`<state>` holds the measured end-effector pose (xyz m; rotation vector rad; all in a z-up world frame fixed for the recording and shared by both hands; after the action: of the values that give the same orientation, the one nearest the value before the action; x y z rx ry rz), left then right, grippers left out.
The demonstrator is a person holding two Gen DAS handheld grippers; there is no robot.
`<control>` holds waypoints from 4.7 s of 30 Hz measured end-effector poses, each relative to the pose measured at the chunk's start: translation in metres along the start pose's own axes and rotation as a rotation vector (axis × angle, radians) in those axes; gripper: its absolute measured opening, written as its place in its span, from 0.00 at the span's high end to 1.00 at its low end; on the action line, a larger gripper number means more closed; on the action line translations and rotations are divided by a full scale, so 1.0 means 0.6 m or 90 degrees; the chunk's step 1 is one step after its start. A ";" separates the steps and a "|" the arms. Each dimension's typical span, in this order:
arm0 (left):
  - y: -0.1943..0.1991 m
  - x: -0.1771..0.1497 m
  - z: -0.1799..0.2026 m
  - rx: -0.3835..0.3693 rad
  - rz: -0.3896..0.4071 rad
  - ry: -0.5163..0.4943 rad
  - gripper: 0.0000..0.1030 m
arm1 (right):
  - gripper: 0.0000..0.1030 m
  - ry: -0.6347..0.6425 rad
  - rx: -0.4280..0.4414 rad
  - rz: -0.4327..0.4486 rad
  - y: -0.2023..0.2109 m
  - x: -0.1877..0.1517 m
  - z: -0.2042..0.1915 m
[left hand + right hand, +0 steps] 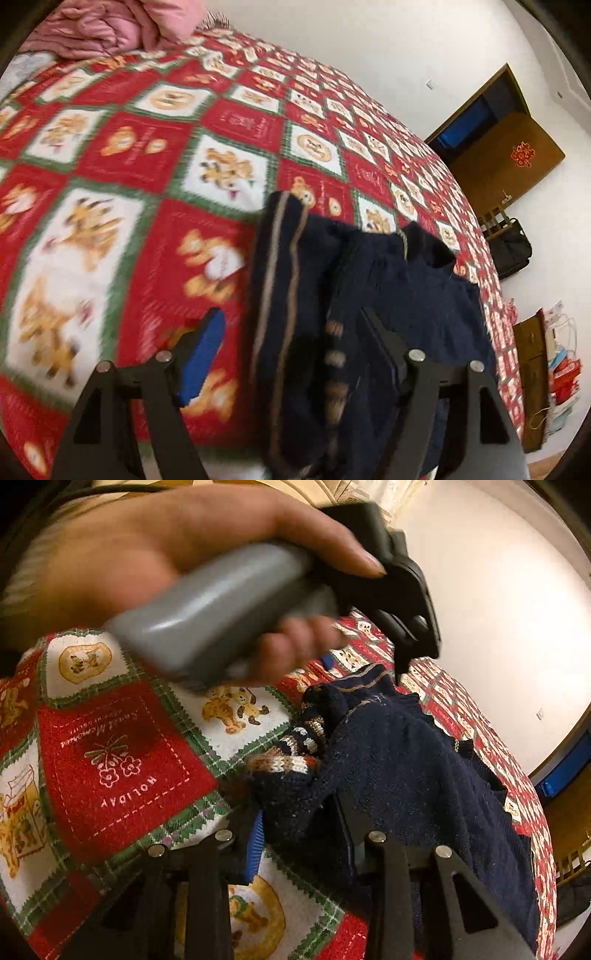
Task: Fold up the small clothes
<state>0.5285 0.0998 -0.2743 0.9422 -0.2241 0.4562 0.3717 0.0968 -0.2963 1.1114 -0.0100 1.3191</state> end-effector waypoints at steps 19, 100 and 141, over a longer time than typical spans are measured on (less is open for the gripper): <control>-0.042 0.008 0.028 0.052 -0.025 -0.100 0.91 | 0.80 -0.018 0.001 0.015 0.000 -0.005 0.005; -0.235 -0.187 0.621 -0.087 -0.092 -0.240 0.84 | 0.91 -0.595 0.063 0.015 0.199 -0.501 0.474; -0.107 -0.335 0.373 0.070 0.040 -0.431 0.16 | 0.61 -0.555 0.051 -0.037 0.135 -0.476 0.499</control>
<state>0.3841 -0.1714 -0.2684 1.1789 -0.8505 0.1929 0.3857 -0.3226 -0.2530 1.6642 -0.5653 0.7022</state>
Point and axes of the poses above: each gripper's, at about its wrist camera, not at the fingertips, and y roughly against the way its jaws point, z to its right, x to its top, the point moved 10 cm from there along -y, roughly the way its jaws point, and after that the axes turned 7 degrees about y, right-handed, at the moved point
